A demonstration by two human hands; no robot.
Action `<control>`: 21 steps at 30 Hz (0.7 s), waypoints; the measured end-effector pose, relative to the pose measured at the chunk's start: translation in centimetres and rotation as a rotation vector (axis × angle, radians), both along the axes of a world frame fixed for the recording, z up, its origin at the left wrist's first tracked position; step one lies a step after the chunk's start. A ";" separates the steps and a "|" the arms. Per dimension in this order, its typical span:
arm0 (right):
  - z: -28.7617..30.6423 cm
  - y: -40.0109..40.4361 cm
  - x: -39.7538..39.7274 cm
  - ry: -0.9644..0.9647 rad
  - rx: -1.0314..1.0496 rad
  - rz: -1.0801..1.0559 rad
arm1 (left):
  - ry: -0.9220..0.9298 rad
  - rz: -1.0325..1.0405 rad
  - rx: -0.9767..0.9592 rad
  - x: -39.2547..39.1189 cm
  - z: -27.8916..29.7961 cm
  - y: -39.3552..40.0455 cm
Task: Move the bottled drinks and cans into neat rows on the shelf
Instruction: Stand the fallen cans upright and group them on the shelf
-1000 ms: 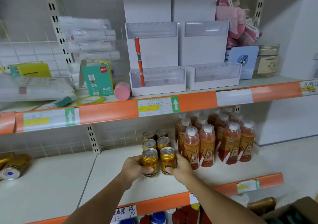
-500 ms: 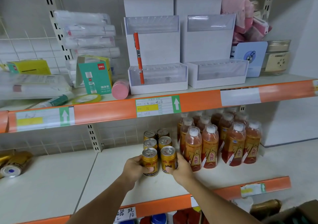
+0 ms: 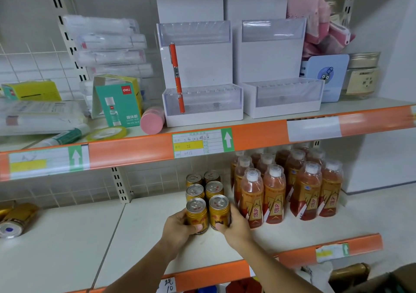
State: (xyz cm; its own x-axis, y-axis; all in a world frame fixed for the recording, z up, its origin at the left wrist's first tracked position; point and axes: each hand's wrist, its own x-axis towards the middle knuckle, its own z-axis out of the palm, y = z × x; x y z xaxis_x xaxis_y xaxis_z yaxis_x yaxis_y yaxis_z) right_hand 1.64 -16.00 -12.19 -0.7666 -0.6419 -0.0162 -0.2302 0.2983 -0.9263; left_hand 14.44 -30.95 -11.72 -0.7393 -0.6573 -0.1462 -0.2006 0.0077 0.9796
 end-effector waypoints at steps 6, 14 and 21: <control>0.1 0.1 0.1 0.005 0.015 -0.007 | -0.015 0.003 -0.050 0.0 -0.6 0.4; 0.3 0.1 0.1 0.034 0.054 0.010 | -0.041 0.036 -0.034 -0.1 -0.6 0.8; 1.3 0.2 0.3 -0.008 0.008 0.014 | -0.121 0.025 -0.078 -0.5 1.1 1.9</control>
State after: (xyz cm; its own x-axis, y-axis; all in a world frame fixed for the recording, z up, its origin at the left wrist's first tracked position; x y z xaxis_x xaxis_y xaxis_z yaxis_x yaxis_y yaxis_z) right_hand 1.92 -15.85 -10.91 -0.7572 -0.6526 -0.0273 -0.2272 0.3024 -0.9257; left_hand 13.94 -29.08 -10.65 -0.7028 -0.6880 -0.1812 -0.3180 0.0759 0.9450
